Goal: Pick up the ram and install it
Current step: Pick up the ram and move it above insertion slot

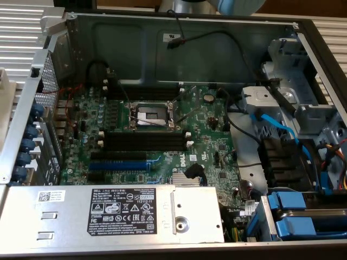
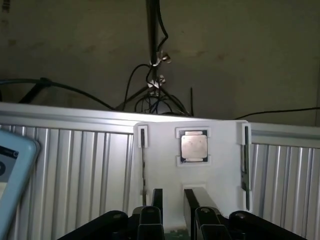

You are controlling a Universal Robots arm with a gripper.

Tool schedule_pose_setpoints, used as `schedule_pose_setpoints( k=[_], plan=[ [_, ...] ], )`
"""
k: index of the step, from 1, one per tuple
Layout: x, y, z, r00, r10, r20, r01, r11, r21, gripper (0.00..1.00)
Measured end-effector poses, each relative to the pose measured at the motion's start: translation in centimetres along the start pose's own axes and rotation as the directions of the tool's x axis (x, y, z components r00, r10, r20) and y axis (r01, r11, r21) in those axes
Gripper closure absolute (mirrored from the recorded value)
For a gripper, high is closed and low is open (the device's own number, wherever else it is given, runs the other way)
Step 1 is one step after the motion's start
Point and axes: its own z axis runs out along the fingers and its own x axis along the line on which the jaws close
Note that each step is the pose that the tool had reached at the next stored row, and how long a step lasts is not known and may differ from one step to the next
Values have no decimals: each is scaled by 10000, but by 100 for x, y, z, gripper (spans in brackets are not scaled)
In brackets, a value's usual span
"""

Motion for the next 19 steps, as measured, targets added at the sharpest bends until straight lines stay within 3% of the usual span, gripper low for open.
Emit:
schedule_pose_setpoints(
  k=[3, 7, 12, 19],
  plan=[
    [123, 7, 53, 10000, -5, 21, 5, 10000, -85, 69],
    [269, 2, 122, 10000, -12, 33, 13, 10000, -96, 69],
    [294, -168, 210, 10000, -16, 33, 17, 10000, -97, 69],
    [298, -174, 337, 10000, -16, 32, 16, 9999, -99, 69]
  ],
)
